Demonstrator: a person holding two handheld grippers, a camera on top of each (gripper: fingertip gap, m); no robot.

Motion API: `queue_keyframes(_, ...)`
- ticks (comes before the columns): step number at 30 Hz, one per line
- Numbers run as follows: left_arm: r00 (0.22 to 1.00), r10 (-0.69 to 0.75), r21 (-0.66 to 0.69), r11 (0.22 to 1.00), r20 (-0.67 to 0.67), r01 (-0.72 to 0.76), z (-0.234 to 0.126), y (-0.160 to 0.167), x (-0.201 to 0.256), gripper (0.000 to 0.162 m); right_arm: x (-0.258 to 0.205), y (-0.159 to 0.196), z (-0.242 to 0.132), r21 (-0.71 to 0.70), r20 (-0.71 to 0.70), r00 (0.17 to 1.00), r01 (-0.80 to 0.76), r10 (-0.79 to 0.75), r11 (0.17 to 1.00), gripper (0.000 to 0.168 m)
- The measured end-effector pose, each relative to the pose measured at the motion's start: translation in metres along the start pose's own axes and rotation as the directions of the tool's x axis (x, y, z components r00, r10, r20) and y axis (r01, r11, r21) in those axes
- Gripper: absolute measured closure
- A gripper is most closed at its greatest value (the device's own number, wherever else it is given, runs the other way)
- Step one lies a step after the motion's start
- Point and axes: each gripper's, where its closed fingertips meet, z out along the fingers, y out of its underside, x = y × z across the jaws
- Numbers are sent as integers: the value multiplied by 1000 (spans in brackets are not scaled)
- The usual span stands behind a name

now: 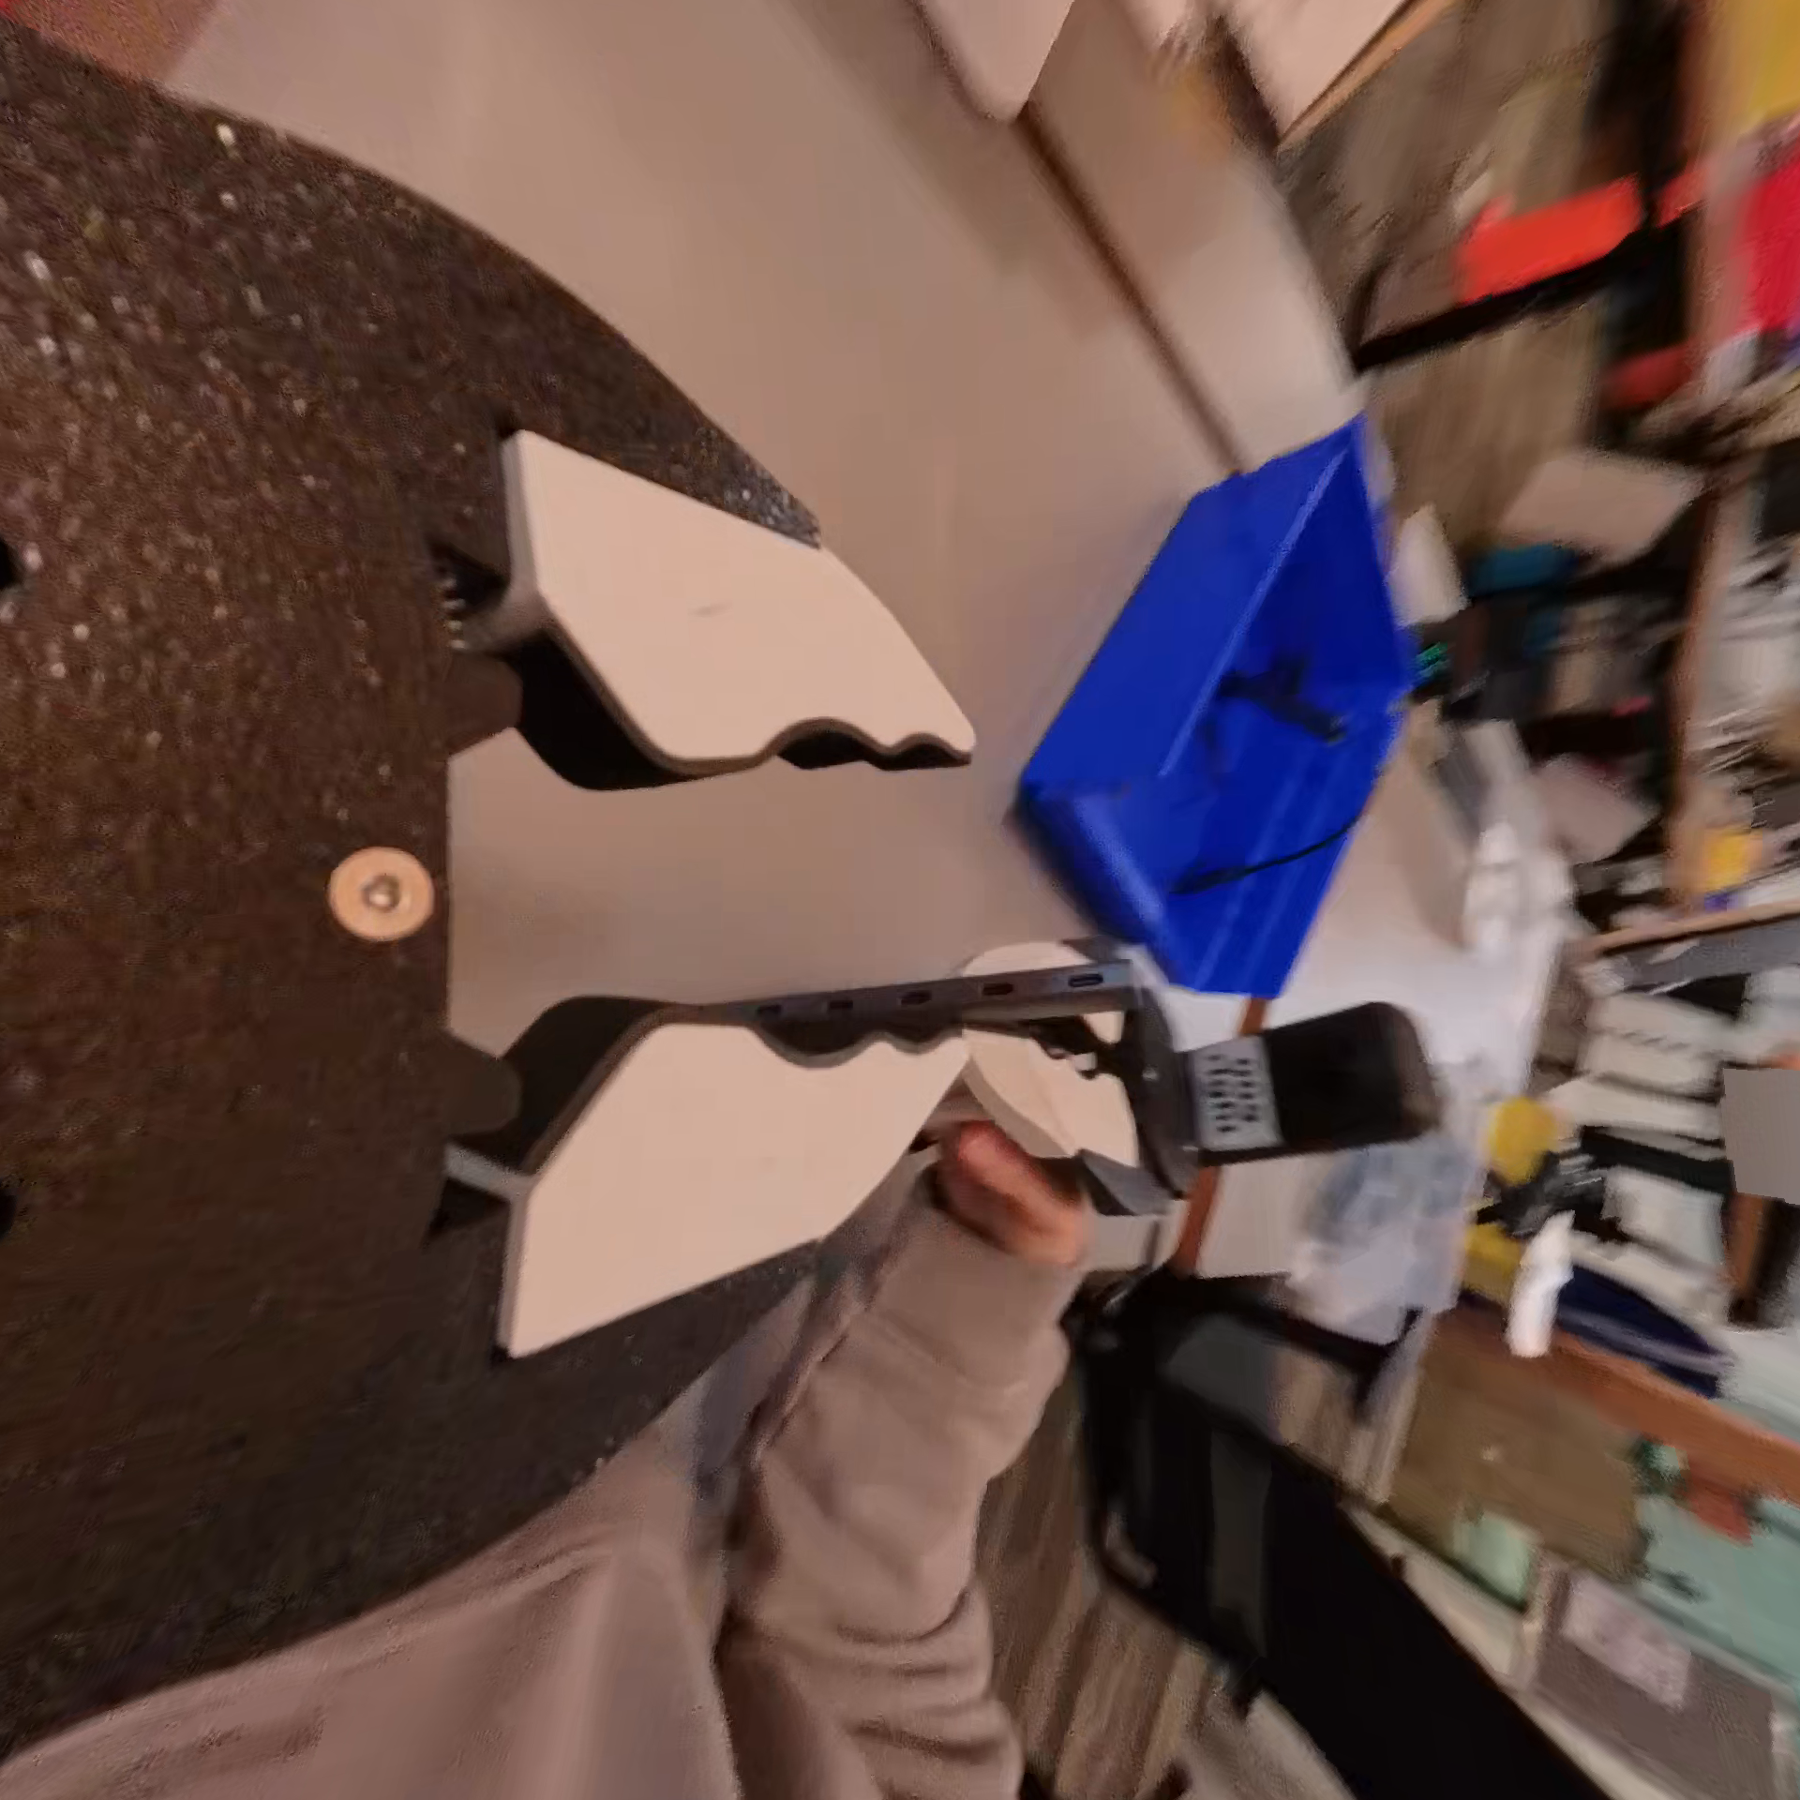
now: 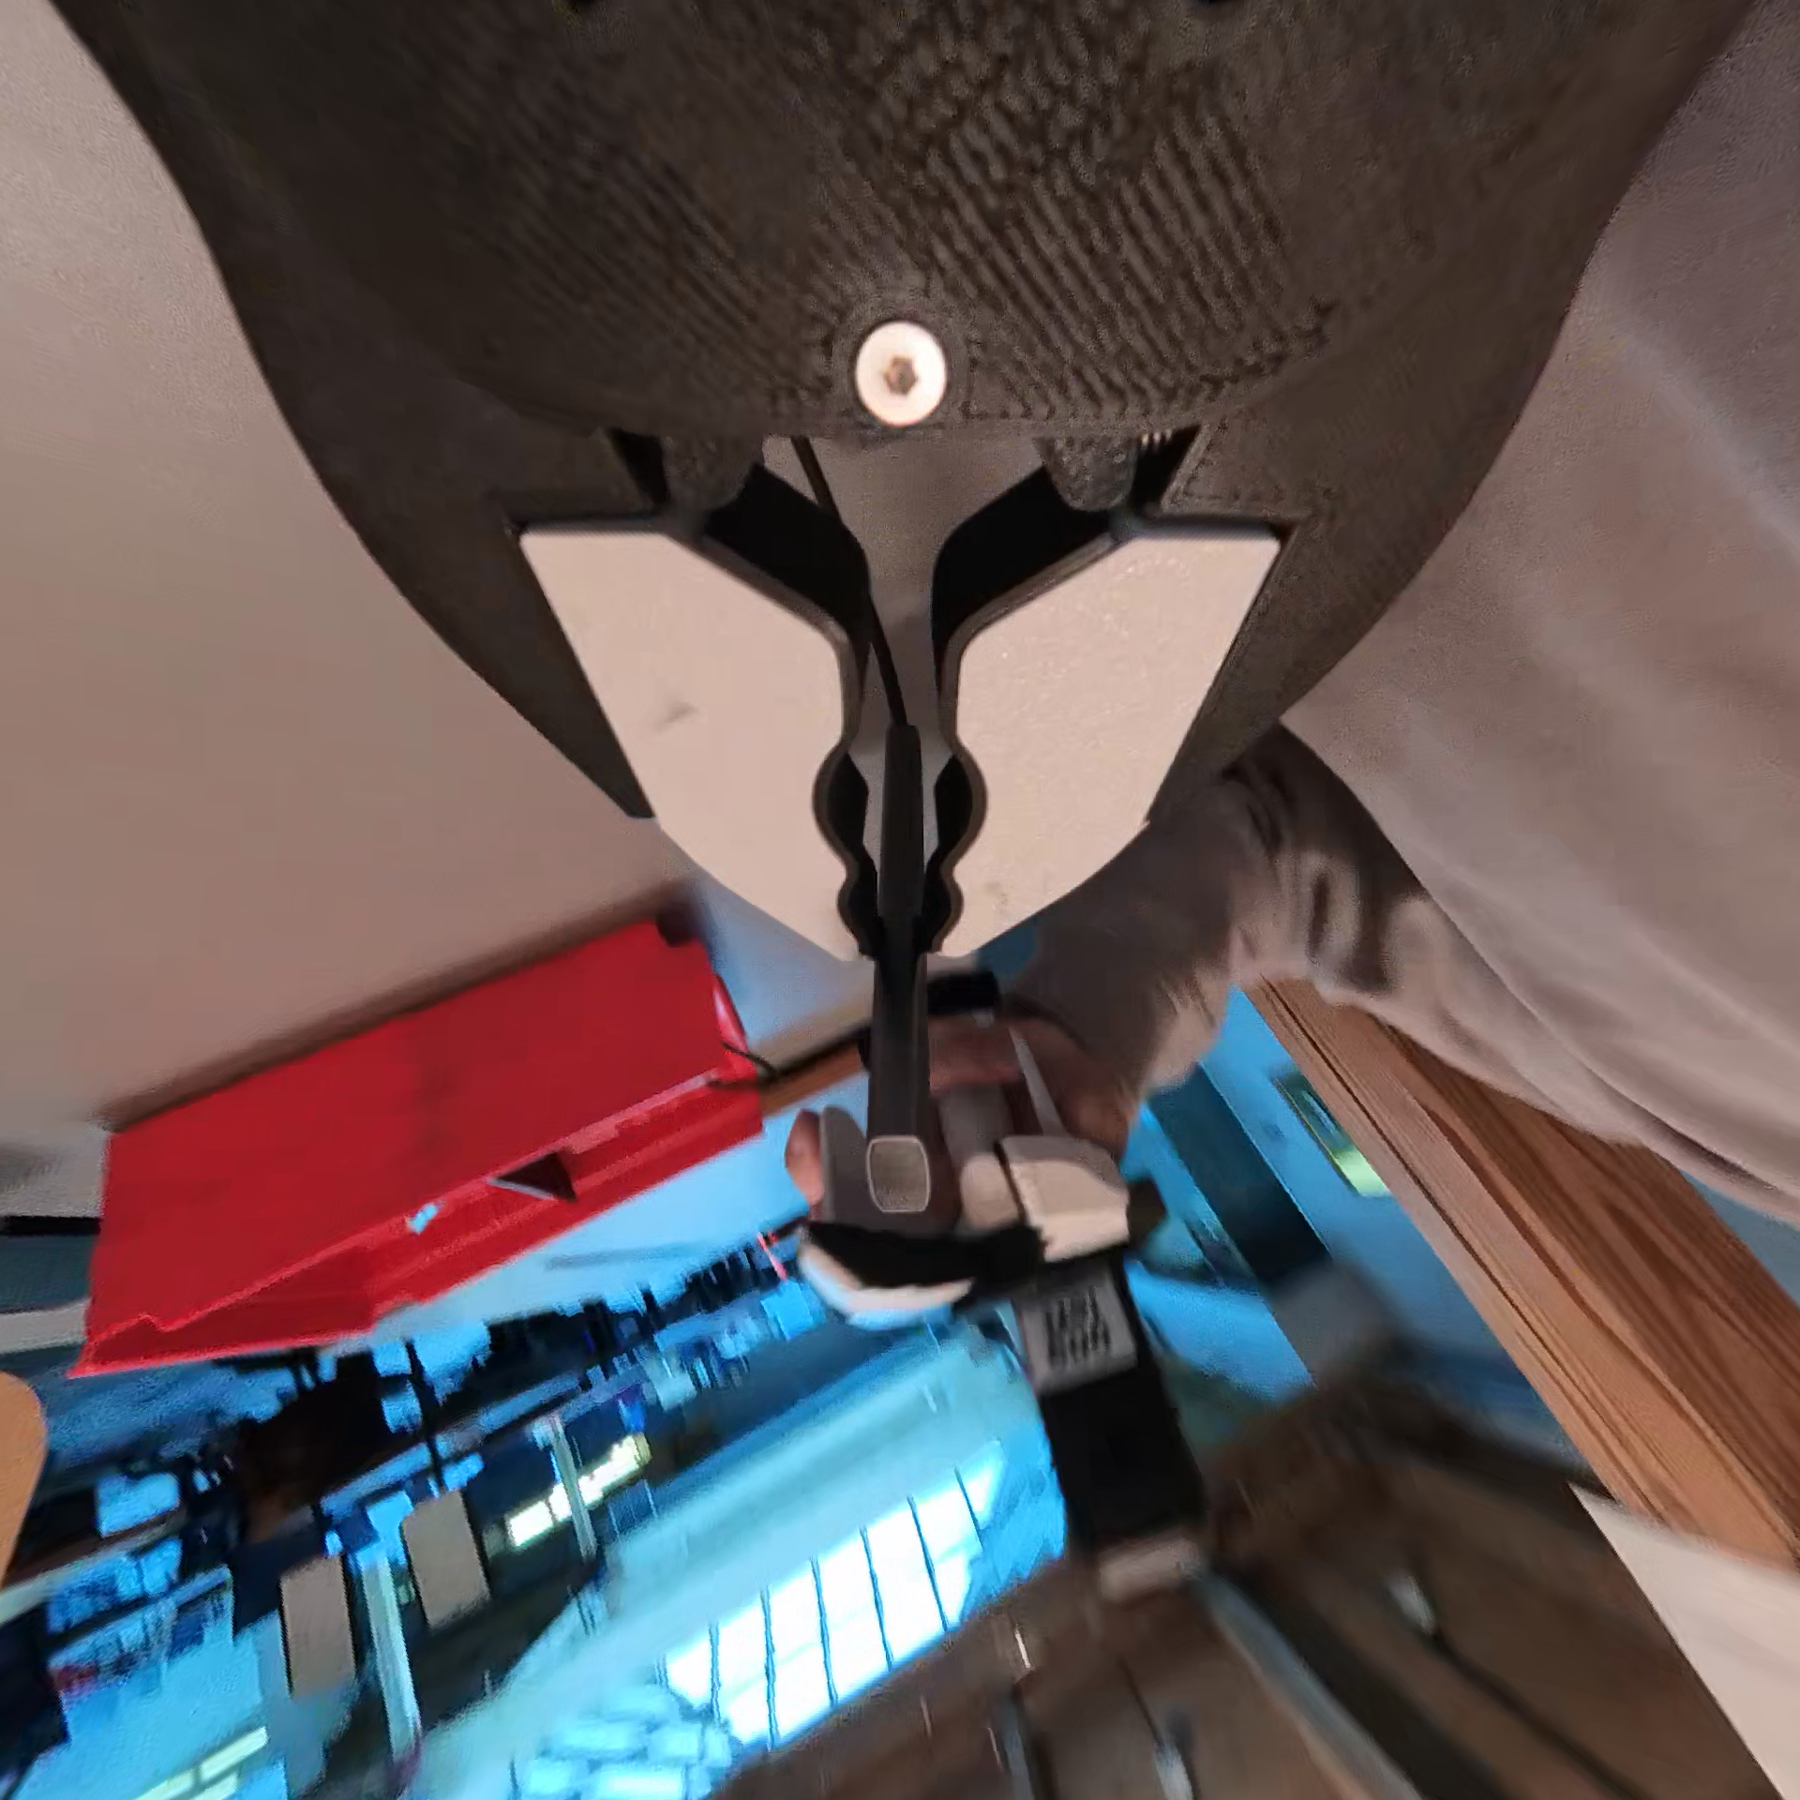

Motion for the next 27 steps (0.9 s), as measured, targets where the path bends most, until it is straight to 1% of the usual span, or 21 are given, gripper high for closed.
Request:
queue_keyframes(2, 995, -48, -139, 990, -89, 35, 11, 14, 5, 114, -2, 8, 6, -109, -50, 996, 73, -79, 991, 159)
queue_keyframes(3, 992, -62, -188, 981, -113, 40, 17, 20, 8, 115, -4, 12, 8, -148, -62, 992, 99, -109, 984, 159)
queue_keyframes(5, 983, -84, -250, 967, -165, 41, 28, 28, 15, 124, -3, 20, 13, -207, -89, 984, 130, -151, 970, 159)
queue_keyframes(6, 978, -102, -272, 961, -182, 50, 33, 32, 18, 127, -4, 26, 15, -241, -92, 981, 143, -169, 960, 159)
queue_keyframes(9, 963, -120, -288, 957, -243, 47, 38, 36, 27, 151, 3, 34, 13, -303, -143, 958, 197, -248, 932, 159)
queue_keyframes(12, 959, -113, -297, 954, -260, 32, 38, 39, 30, 151, 3, 37, 9, -326, -142, 947, 232, -290, 916, 159)
queue_keyframes(14, 963, -111, -306, 951, -245, 32, 38, 41, 29, 152, 6, 40, 8, -352, -141, 945, 230, -294, 907, 159)
queue_keyframes(16, 976, -138, -269, 959, -170, 89, 42, 39, 16, 152, 16, 33, 8, -338, -209, 915, 263, -345, 903, 157)
queue_keyframes(17, 976, -183, -227, 962, -116, 153, 43, 36, 5, 152, 24, 25, 6, -321, -273, 880, 296, -387, 900, 152)
queue_keyframes(18, 963, -262, -162, 955, -60, 249, 44, 32, -9, 153, 30, 17, 4, -302, -346, 832, 338, -432, 892, 134)
queue_keyframes(19, 933, -360, -84, 930, -17, 358, 42, 28, -24, 153, 35, 11, 1, -291, -411, 778, 381, -475, 877, 119)
queue_keyframes(20, 888, -459, -2, 888, 1, 459, 39, 24, -39, 153, 38, 7, -2, -304, -470, 713, 423, -520, 854, 113)
queue_keyframes(21, 833, -553, 86, 830, 2, 551, 36, 21, -51, 153, 42, 4, -4, -319, -533, 640, 454, -553, 832, 107)
queue_keyframes(23, 719, -692, 236, 689, -67, 685, 29, 14, -67, 152, 42, 3, -5, -298, -619, 540, 510, -570, 807, 105)
queue_keyframes(24, 655, -746, 285, 607, -117, 742, 26, 13, -72, 153, 41, 3, -7, -260, -665, 505, 534, -550, 805, 105)
queue_keyframes(25, 594, -787, 306, 531, -169, 790, 26, 13, -74, 153, 39, 4, -8, -226, -693, 485, 555, -533, 800, 107)
queue_keyframes(27, 492, -829, 293, 417, -267, 861, 29, 17, -73, 153, 41, 6, -11, -220, -716, 446, 586, -537, 780, 107)
